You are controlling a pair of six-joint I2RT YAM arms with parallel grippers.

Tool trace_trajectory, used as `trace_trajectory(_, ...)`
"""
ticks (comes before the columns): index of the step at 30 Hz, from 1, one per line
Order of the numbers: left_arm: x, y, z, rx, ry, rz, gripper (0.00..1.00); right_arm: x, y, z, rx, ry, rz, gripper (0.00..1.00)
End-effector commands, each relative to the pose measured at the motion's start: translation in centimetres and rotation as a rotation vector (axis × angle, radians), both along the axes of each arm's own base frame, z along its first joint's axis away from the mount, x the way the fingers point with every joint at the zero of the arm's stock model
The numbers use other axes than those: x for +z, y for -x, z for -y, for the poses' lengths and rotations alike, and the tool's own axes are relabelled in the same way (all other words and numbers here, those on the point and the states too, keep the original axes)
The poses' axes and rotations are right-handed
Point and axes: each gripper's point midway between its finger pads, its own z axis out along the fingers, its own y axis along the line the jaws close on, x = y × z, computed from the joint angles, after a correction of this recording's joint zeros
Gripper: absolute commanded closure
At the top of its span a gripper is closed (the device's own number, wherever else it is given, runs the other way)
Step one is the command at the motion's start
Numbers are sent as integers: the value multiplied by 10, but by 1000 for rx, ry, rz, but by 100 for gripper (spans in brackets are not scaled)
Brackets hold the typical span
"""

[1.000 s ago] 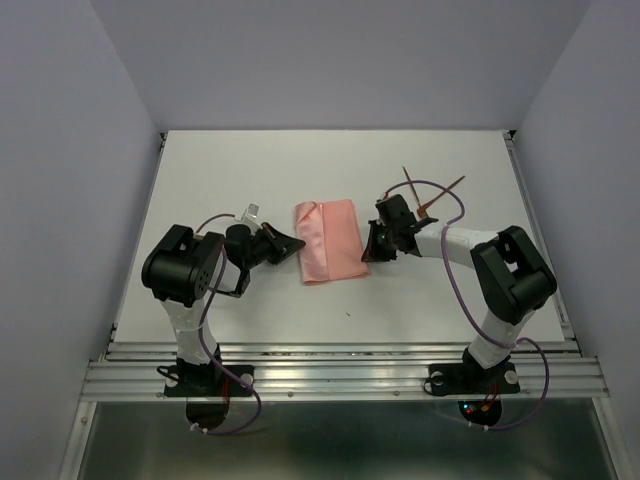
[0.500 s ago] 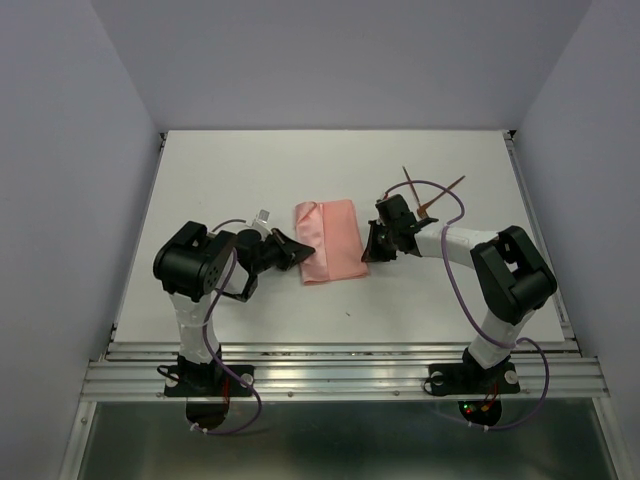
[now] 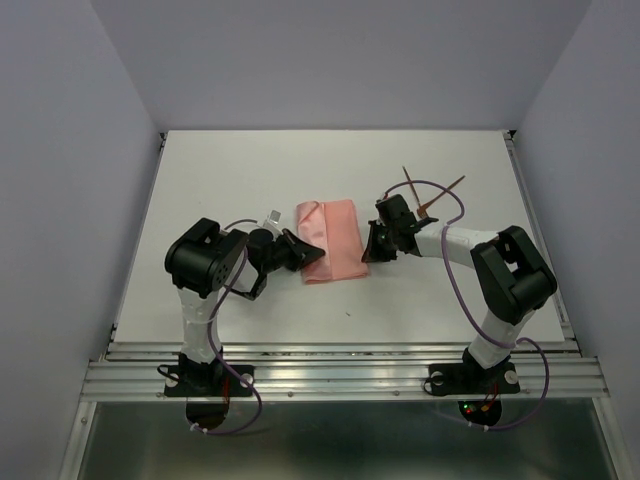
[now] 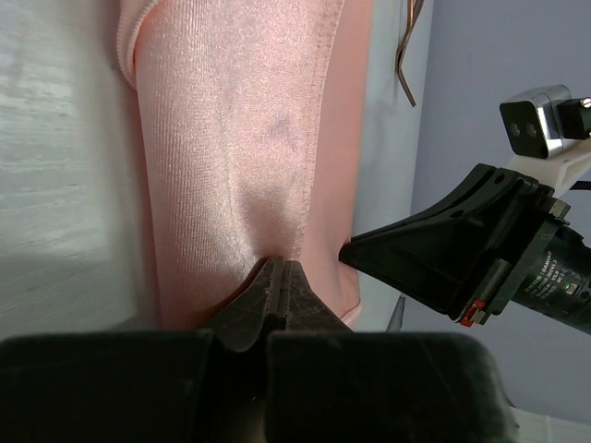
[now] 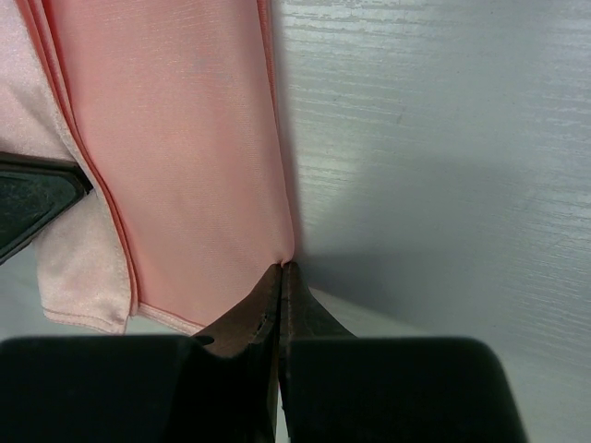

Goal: Fold the napkin into a case and place the utensils inside
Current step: Smooth out the 2/3-rectangle-folded napkin at the center of the board.

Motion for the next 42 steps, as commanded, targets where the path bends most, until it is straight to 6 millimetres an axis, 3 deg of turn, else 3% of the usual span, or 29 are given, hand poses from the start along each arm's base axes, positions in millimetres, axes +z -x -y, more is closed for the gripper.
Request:
trace_trajectory(1, 5, -1, 15, -23, 13, 25, 100, 14, -5, -4, 23, 2, 33, 99)
trace_trajectory(8, 3, 9, 28, -50, 21, 4, 100, 16, -5, -5, 25, -2, 39, 99)
trace_trajectory(14, 12, 8, 21, -23, 10, 23, 100, 16, -4, -4, 25, 0, 36, 99)
trace_trajectory(25, 15, -14, -9, 70, -65, 39, 100, 9, 2, 3, 11, 21, 24, 99)
trace_trajectory(35, 6, -16, -10, 76, -77, 25, 100, 8, 0, 1, 13, 18, 24, 99)
trace_trajectory(38, 13, -18, -8, 68, -69, 44, 100, 13, -1, 1, 12, 18, 27, 99)
trace_trajectory(39, 18, -18, -6, 57, -60, 55, 100, 18, -2, 1, 9, 16, 39, 98)
trace_trajectory(42, 41, -21, -4, 43, -58, 104, 100, 35, -14, 1, -1, 28, 82, 80)
